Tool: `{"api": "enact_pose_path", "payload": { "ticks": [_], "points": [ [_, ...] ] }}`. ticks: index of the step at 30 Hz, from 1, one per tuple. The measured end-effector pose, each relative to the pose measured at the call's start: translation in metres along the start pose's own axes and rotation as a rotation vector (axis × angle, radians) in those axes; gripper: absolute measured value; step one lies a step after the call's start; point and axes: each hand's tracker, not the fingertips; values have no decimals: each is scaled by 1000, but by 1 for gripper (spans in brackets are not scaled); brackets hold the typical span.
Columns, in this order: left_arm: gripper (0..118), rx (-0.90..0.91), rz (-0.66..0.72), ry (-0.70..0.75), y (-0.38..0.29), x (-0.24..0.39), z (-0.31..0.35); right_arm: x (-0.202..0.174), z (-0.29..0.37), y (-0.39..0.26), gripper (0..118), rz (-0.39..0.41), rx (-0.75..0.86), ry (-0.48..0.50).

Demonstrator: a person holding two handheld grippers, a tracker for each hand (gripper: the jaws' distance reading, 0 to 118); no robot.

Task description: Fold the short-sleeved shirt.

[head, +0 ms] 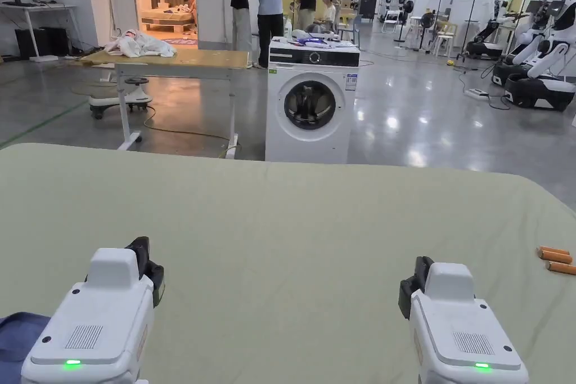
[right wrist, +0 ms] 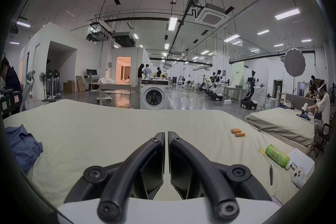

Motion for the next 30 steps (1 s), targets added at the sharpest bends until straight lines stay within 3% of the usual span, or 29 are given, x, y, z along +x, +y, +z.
{"api": "enact_pose_path", "payload": {
  "ticks": [8,12,18,22,24,28,30],
  "points": [
    [0,-20,3,-2,-2,-3,-2,-3,0,4,2,-7,-1,19],
    [0,-25,-1,-3,-2,-2,-1,-7,-1,5,2,28,1,20],
    [0,-29,-21,-4,-3,-3,-1,-1,-5,2,2,-11,-26,13],
    [0,-71,-52,-23,-4,-3,-3,-9,-4,-1,2,130,-48,22],
    [0,-81,31,-29,-4,-9,-4,-5,-3,3,2,84,-49,38],
    [0,-75,466,-99,1,-37,-7,14,-4,14,2,-250,-69,9],
    [0,-72,600,-111,0,-42,-10,20,-3,21,2,-376,-72,-12]
  ]
}}
